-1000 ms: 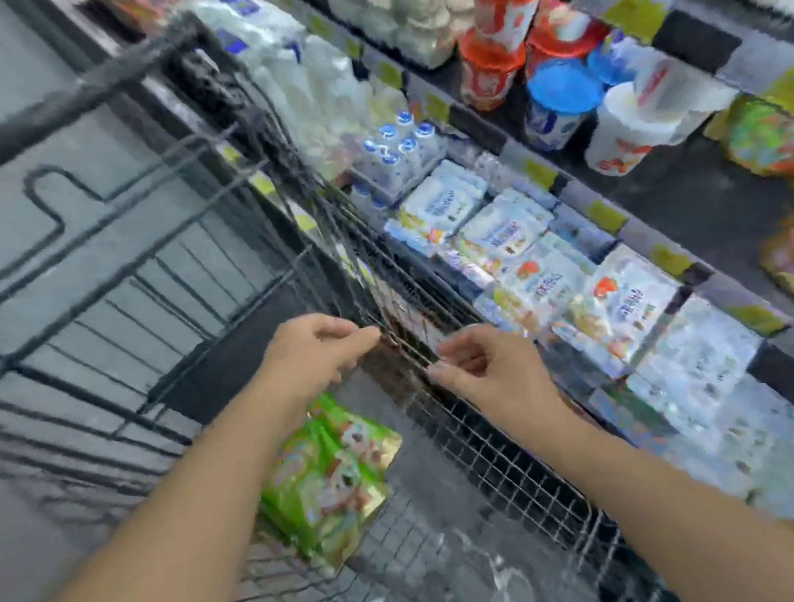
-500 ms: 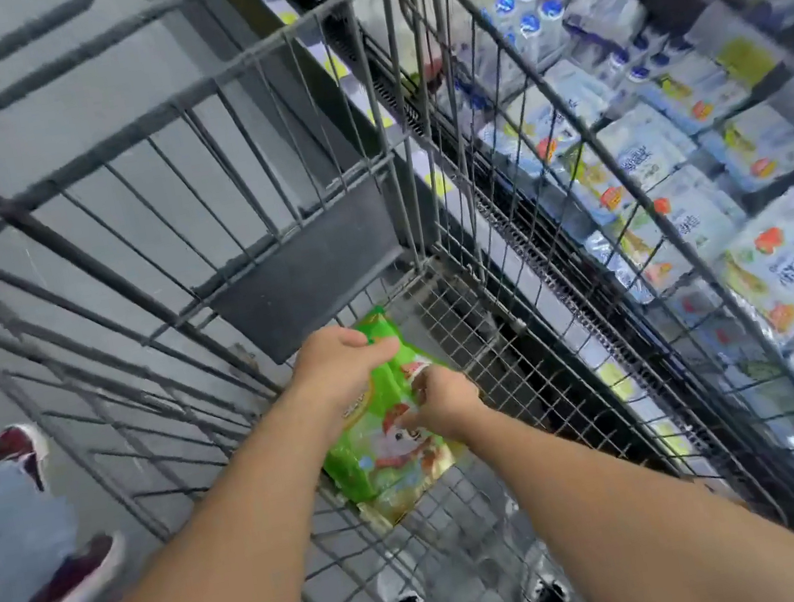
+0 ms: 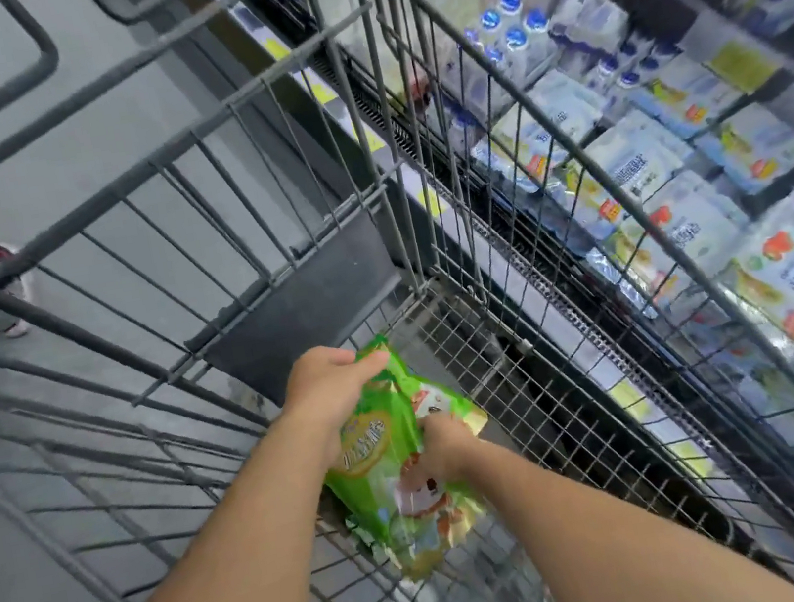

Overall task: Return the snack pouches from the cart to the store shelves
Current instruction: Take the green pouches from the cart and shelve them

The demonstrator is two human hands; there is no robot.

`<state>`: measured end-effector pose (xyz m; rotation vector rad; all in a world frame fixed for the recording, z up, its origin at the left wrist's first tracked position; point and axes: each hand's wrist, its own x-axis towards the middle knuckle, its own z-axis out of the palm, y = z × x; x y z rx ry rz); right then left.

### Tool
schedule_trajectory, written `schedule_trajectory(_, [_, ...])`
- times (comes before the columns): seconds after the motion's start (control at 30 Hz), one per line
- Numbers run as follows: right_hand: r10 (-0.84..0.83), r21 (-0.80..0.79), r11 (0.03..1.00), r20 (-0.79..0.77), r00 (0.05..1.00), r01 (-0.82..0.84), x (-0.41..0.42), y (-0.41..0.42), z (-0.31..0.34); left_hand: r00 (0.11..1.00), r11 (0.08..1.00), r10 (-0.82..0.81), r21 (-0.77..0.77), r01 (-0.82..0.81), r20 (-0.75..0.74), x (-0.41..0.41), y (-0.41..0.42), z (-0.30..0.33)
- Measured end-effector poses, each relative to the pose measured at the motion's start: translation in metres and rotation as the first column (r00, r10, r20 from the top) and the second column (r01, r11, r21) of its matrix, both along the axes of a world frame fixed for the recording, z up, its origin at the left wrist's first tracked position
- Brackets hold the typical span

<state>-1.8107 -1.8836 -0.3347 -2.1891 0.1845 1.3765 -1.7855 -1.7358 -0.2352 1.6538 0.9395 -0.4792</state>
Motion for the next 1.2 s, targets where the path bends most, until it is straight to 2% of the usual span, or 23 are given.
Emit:
schedule_trajectory(0.07, [-0.191,0.062,0.980,-0.003,0.982,0.190,0.002,-0.027,0.012,1.000,1.000,0.022,0.019,-0.023,0.003,0.002,0.001,-0.003])
schedule_trajectory(0.17, [-0.539,0.151,0.833,0.008,0.842,0.532,0.006,-0.091,0.036,0.999,0.995,0.042,0.095,-0.039,-0.030,-0.002,-0.002,-0.014])
schedule_trajectory(0.23, [-0.613,0.185,0.777,0.000,0.790,0.602,0.006,-0.128,0.050,0.994,0.989,0.098,0.118,-0.091,-0.057,-0.007,-0.003,-0.029])
schedule_trajectory(0.33, [-0.625,0.175,0.770,0.020,0.780,0.613,0.005,-0.165,0.068,0.966,0.985,0.159,0.102,-0.141,-0.206,-0.016,-0.016,-0.052])
schedule_trajectory(0.47, [-0.615,0.165,0.775,-0.025,0.788,0.610,0.000,-0.177,0.076,0.891,0.931,0.341,-0.026,-0.365,-0.301,-0.042,-0.041,-0.080])
schedule_trajectory(0.63, [-0.633,0.209,0.753,-0.024,0.773,0.623,0.000,-0.170,0.075,0.827,0.922,0.349,0.002,-0.387,-0.440,-0.055,-0.055,-0.098])
schedule_trajectory(0.97, [-0.597,0.158,0.797,0.056,0.800,0.583,0.004,-0.173,0.068,0.813,0.905,0.388,0.015,-0.425,-0.435,-0.061,-0.061,-0.122])
schedule_trajectory(1.2, [-0.619,0.152,0.781,0.062,0.783,0.606,0.002,-0.169,0.064,0.806,0.898,0.420,0.061,-0.437,-0.417,-0.058,-0.064,-0.121])
